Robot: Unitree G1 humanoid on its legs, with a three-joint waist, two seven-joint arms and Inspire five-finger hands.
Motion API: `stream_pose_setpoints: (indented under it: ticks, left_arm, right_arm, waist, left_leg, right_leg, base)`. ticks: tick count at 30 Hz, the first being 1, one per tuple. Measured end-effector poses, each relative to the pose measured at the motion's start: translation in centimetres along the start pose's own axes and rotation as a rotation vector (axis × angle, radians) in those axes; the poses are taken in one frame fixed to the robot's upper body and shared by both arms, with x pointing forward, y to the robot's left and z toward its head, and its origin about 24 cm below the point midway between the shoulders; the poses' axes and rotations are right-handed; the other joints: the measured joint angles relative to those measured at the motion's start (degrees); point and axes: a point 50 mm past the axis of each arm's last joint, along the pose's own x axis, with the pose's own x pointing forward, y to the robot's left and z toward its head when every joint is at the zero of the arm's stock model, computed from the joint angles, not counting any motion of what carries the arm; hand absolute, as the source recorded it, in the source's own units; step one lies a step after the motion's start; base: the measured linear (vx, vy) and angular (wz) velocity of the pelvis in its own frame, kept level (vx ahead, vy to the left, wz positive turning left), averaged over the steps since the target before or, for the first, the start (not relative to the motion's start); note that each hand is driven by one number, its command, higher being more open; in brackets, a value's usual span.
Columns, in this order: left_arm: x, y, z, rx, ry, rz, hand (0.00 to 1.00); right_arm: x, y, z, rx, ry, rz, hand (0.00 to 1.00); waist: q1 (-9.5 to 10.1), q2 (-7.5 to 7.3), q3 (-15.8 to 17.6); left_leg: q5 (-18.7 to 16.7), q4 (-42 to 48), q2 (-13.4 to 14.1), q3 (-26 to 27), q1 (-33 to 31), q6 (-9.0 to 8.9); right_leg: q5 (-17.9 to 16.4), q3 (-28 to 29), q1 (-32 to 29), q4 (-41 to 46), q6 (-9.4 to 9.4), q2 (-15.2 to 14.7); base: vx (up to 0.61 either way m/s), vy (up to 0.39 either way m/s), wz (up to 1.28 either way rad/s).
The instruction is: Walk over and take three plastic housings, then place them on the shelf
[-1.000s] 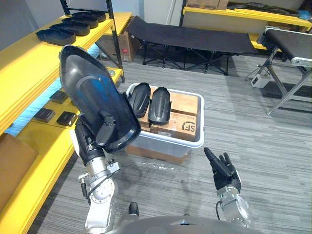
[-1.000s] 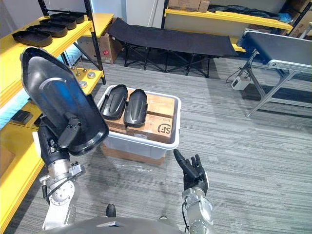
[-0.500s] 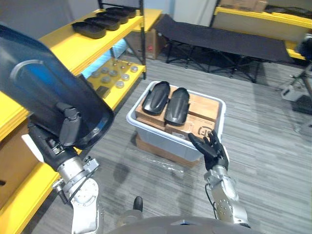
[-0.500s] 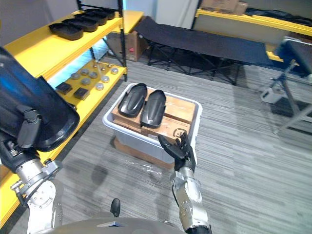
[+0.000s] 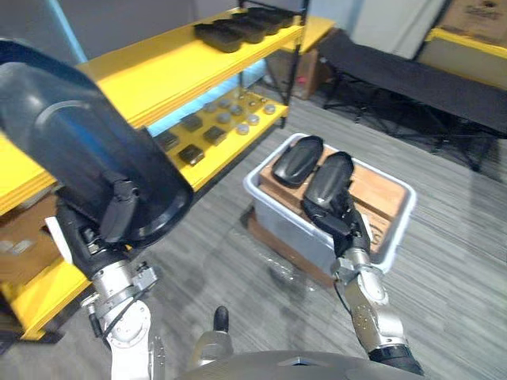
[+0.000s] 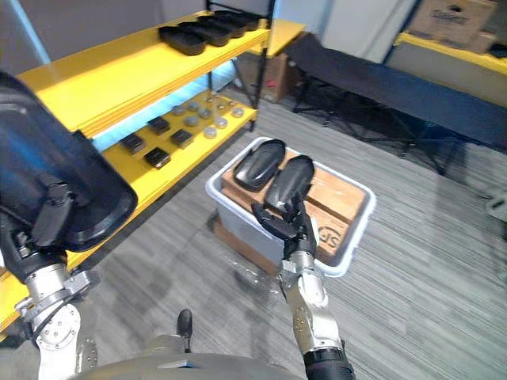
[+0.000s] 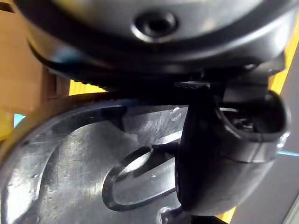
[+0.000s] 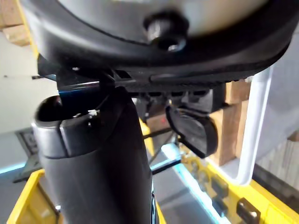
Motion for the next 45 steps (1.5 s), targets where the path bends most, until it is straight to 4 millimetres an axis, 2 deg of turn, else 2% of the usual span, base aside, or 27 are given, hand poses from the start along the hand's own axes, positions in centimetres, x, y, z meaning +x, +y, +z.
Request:
stream_pose_setpoints:
  ticks: [2,6,7,8,9,11,13,15,18,20,21,23,24,25,26,27,28,31,33,34,35,36,37,39,42,44,45]
  left_arm:
    - [-0.2,-0.2,-0.1,-0.024,0.015,-0.046,0.0]
    - [-0.5,-0.8,-0.2,-0.03,0.028,-0.135,0.0]
    - [-0.5,-1.1,-0.2,-0.03,0.029,-0.166,0.0]
    - [-0.5,-1.8,-0.1,-0.037,0.025,-0.232,0.0]
    - [-0.3,-2.6,0.0,-0.039,0.011,-0.313,0.0]
    - [-0.1,-3.0,0.2,-0.037,-0.004,-0.353,0.0]
    - [0.2,-3.1,0.3,-0.045,-0.012,-0.359,0.0]
    - [0.4,-3.2,-0.2,-0.066,0.005,-0.349,0.0]
    - [0.2,-2.9,-1.1,-0.053,0.046,-0.34,0.0]
    - [0.2,-2.9,-1.2,-0.063,0.053,-0.327,0.0]
    - [0.1,-2.9,-1.3,-0.075,0.062,-0.32,0.0]
    - [-0.1,-2.7,-1.4,-0.075,0.073,-0.315,0.0]
    - [-0.2,-2.7,-1.5,-0.075,0.08,-0.315,0.0]
    - [-0.3,-2.7,-1.5,-0.072,0.082,-0.314,0.0]
    - [-0.3,-2.7,-1.5,-0.072,0.079,-0.314,0.0]
    - [-0.3,-2.6,-1.4,-0.068,0.077,-0.303,0.0]
    - [-0.3,-2.2,-1.5,-0.054,0.079,-0.285,0.0]
    - [-0.3,-1.2,-1.5,-0.017,0.075,-0.225,0.0]
    - [0.1,-0.6,-1.1,0.002,0.052,-0.188,0.0]
    - [0.3,-0.3,-0.6,0.004,0.03,-0.173,0.0]
    - [0.5,-0.2,0.0,-0.002,0.003,-0.152,0.0]
    - [0.5,-0.1,0.4,-0.002,-0.011,-0.147,0.0]
    - [0.6,0.1,1.2,0.003,-0.041,-0.15,0.0]
    - [0.8,0.0,1.9,-0.008,-0.074,-0.143,0.0]
    - [1.0,-0.1,2.2,-0.019,-0.093,-0.128,0.0]
    - [1.5,-0.5,2.1,-0.025,-0.102,-0.125,0.0]
    - [1.6,-0.6,1.8,-0.021,-0.094,-0.123,0.0]
  right_arm:
    - [-0.1,1.0,-0.3,0.016,-0.004,0.027,1.0]
    - [-0.2,2.6,-0.2,0.046,-0.049,0.083,1.0]
    - [-0.3,2.7,-0.2,0.045,-0.055,0.097,1.0]
    - [-0.6,2.5,0.0,0.034,-0.066,0.101,1.0]
    - [-0.8,2.2,0.1,0.026,-0.076,0.106,1.0]
    - [-1.1,2.3,0.2,0.014,-0.086,0.129,1.0]
    - [-1.3,2.7,0.5,-0.038,-0.104,0.177,1.0]
    - [-1.5,3.0,0.8,-0.072,-0.12,0.228,1.0]
    - [-1.7,2.6,0.6,-0.094,-0.105,0.256,1.0]
    - [-1.7,2.4,0.7,-0.106,-0.106,0.259,1.0]
    - [-1.7,2.2,0.7,-0.106,-0.107,0.252,1.0]
    - [-1.8,1.9,0.7,-0.104,-0.105,0.243,1.0]
    - [-1.7,1.8,0.8,-0.099,-0.105,0.238,1.0]
    - [-1.7,1.7,0.8,-0.081,-0.107,0.232,1.0]
    - [-1.7,1.8,0.9,-0.074,-0.111,0.233,1.0]
    - [-1.6,1.9,1.1,-0.074,-0.126,0.236,1.0]
    - [-1.6,2.1,1.2,-0.069,-0.135,0.242,1.0]
    - [-1.6,3.3,1.0,-0.062,-0.131,0.287,1.0]
    - [-1.6,4.4,0.8,-0.048,-0.13,0.32,1.0]
    - [-1.6,4.6,0.8,-0.042,-0.131,0.327,1.0]
    - [-1.7,5.2,0.7,-0.033,-0.13,0.346,1.0]
    - [-1.7,5.5,0.6,-0.025,-0.127,0.352,1.0]
    - [-1.9,5.8,0.3,-0.015,-0.119,0.357,1.0]
    - [-2.0,6.2,0.3,-0.008,-0.121,0.363,1.0]
    - [-2.0,5.9,1.4,-0.018,-0.166,0.37,1.0]
    - [-1.8,5.3,2.7,-0.022,-0.231,0.358,1.0]
    - [-1.7,4.9,3.1,-0.023,-0.253,0.343,1.0]
  waist:
    - [0.91,0.07,0.4]
    - [0.78,-0.1,0.6]
    - [0.26,-0.12,0.6]
    - [-1.33,-0.17,0.7]
    - [-1.85,-0.17,0.7]
    - [-1.92,-0.28,0.7]
    - [-2.05,-0.42,0.6]
    - [-2.16,-0.13,0.9]
    - [-1.96,-0.02,1.1]
    - [-2.07,-0.6,1.6]
    - [-2.29,-0.21,2.3]
    - [-2.5,0.56,3.0]
    - [-2.72,1.24,3.4]
    - [-2.51,0.43,4.5]
    - [-2.44,0.27,5.1]
    - [-1.94,1.29,5.9]
    - [-1.88,1.51,6.7]
    - [-0.84,1.14,7.0]
    - [-0.12,0.85,7.1]
    - [0.41,0.17,7.0]
    - [0.51,0.45,7.1]
    - [0.24,0.46,7.1]
    - [0.02,0.18,7.1]
    - [0.03,0.02,6.9]
    - [-0.91,-0.28,6.0]
    - [-1.76,0.31,5.8]
    - [-2.84,0.4,5.6]
  left_leg:
    - [0.0,-0.1,-0.5,0.6,0.0,0.05]
    - [0.5,-1.5,-1.6,1.5,-0.1,0.62]
    - [0.6,-1.7,-2.3,0.5,-0.1,0.82]
    - [1.0,-2.0,-3.1,-1.9,-0.2,1.17]
    - [1.3,-2.3,-3.4,-4.0,0.0,1.38]
    - [1.4,-2.4,-3.5,-5.4,0.0,1.39]
    - [1.8,-2.4,-3.9,-6.4,-0.7,1.2]
    - [2.8,-2.4,-4.3,-7.8,-1.9,0.63]
    - [3.7,-2.3,-4.2,-8.5,-2.0,0.17]
    - [3.5,-1.5,-4.4,-8.6,-2.9,-0.51]
    - [3.6,-0.8,-4.1,-8.7,-3.2,-0.74]
    - [3.2,0.6,-3.3,-8.7,-3.7,-1.17]
    - [2.3,2.6,-2.8,-8.7,-4.9,-1.35]
    - [-0.1,6.1,-2.2,-7.1,-6.4,-0.83]
    - [-2.2,10.7,-1.9,-5.8,-8.2,0.11]
    - [-7.6,21.7,-1.1,-3.6,-10.8,0.3]
    - [-11.3,26.3,-0.6,-2.4,-11.6,-0.03]
    - [-16.7,32.8,-0.6,-1.0,-13.1,0.4]
    - [-19.5,36.1,-1.1,-0.6,-13.9,1.22]
    - [-20.8,36.6,-1.7,-0.8,-13.7,1.7]
    - [-21.5,36.8,-2.5,-1.6,-13.7,2.48]
    - [-21.5,36.3,-2.8,-2.2,-13.3,2.85]
    - [-21.2,34.1,-3.6,-3.4,-11.7,3.57]
    - [-19.9,29.2,-5.3,-6.0,-8.0,4.83]
    - [-17.8,22.0,-7.5,-9.7,-4.4,4.96]
    - [-17.8,21.0,-8.3,-12.3,-3.9,4.69]
    - [-17.6,21.1,-8.5,-14.0,-3.2,3.68]
  right_leg:
    - [-1.3,0.1,-0.9,2.5,0.33,-1.5]
    - [-2.1,1.4,-2.6,5.1,0.16,-3.3]
    - [-2.5,5.3,-3.1,6.1,-0.49,-3.4]
    - [-2.5,11.3,-3.3,7.7,-0.5,-3.4]
    - [-2.5,15.8,-4.3,11.1,-0.51,-3.5]
    - [-2.9,17.9,-4.7,13.0,-1.06,-3.4]
    - [-3.9,18.6,-4.4,12.1,-1.19,-3.1]
    - [-4.8,19.1,-3.3,9.2,-0.41,-2.3]
    - [-6.3,19.8,-3.0,8.3,-0.24,-1.3]
    - [-8.6,20.8,-3.0,7.8,-0.07,-1.2]
    - [-9.3,21.0,-3.0,7.7,0.48,-0.7]
    - [-9.8,21.0,-3.2,8.3,-0.32,-0.1]
    - [-9.9,20.9,-3.3,8.4,-0.33,0.5]
    - [-9.9,20.8,-3.4,8.4,-0.37,-0.5]
    - [-10.0,20.9,-3.7,8.9,-0.46,-0.7]
    - [-11.0,21.7,-4.2,11.1,-0.13,-0.8]
    - [-12.8,22.7,-4.7,14.3,0.48,-1.3]
    - [-14.9,24.2,-5.4,17.3,1.34,-2.6]
    - [-15.5,24.1,-4.6,17.1,0.54,-3.7]
    - [-14.8,24.2,-4.2,19.0,-0.51,-4.2]
    - [-11.8,24.1,-7.5,26.5,-2.94,-5.5]
    - [-9.9,24.6,-9.1,29.9,-4.25,-5.7]
    - [-8.5,27.6,-11.4,33.7,-4.34,-5.2]
    - [-9.5,28.8,-12.5,32.1,-4.04,-2.9]
    - [-9.6,29.3,-17.7,26.0,-4.22,-0.3]
    - [-8.7,33.2,-23.2,23.0,-3.11,1.2]
    - [-7.6,37.2,-24.9,20.8,-1.55,2.4]
  base:
    - [-0.03,0.036,0.04]
    - [0.01,0.01,0.04]
    - [0.06,0.056,0.67]
    - [0.07,0.063,1.03]
    - [0.07,0.045,0.92]
    - [0.05,-0.044,0.49]
    - [0.05,-0.075,0.35]
    - [0.02,-0.093,0.31]
    - [-0.05,-0.083,0.14]
    - [-0.1,-0.081,0.01]
    - [-0.14,-0.111,0.0]
    - [-0.14,-0.076,0.02]
    - [-0.12,-0.017,0.03]
    - [-0.1,0.022,0.01]
    - [-0.07,0.056,-0.12]
    - [-0.06,0.077,-0.21]
    - [-0.06,0.093,-0.32]
    - [0.03,0.115,-0.22]
    - [0.11,0.167,-0.03]
    - [0.22,0.197,0.17]
    - [0.23,0.191,0.32]
    - [0.25,0.182,0.57]
    - [0.18,0.093,0.55]
    - [0.25,0.061,0.76]
    - [0.24,0.013,0.72]
    - [0.24,-0.043,0.82]
    - [0.27,-0.118,0.97]
